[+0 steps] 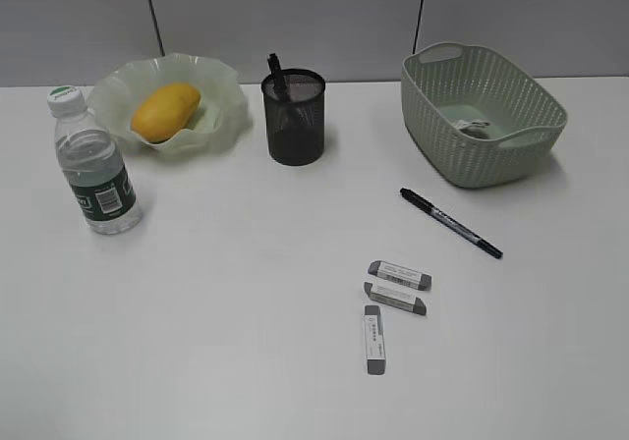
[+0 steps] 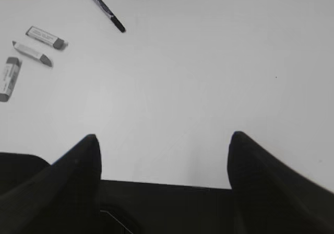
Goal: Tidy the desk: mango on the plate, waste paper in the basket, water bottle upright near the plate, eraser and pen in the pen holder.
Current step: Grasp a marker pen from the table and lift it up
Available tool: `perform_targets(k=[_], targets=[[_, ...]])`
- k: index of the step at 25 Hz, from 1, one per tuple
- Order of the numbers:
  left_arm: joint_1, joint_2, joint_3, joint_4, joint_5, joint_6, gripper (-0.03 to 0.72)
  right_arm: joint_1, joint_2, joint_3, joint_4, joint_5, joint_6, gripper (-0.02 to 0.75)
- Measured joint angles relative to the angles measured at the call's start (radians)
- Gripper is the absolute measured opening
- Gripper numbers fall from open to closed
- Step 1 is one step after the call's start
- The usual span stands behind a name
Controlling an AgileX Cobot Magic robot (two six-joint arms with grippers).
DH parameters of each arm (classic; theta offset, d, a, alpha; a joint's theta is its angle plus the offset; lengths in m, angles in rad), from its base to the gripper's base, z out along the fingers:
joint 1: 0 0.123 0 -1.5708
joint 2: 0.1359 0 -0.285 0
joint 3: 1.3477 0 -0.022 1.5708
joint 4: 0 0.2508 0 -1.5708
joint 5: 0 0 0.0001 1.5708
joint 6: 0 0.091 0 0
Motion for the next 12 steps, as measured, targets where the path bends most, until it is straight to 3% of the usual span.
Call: perform_targets(k=[8,12], targets=[[0.000,-0.139,0.072,-0.004,-0.022,-0.050,0.470,0.028,0.271,-0.166,0.029,-0.001,-0.076,0.590],[0.000,-0.176,0.072,-0.004,-0.022,-0.055,0.470,0.063,0.424,-0.273,0.029,0.008,-0.095,0.540]])
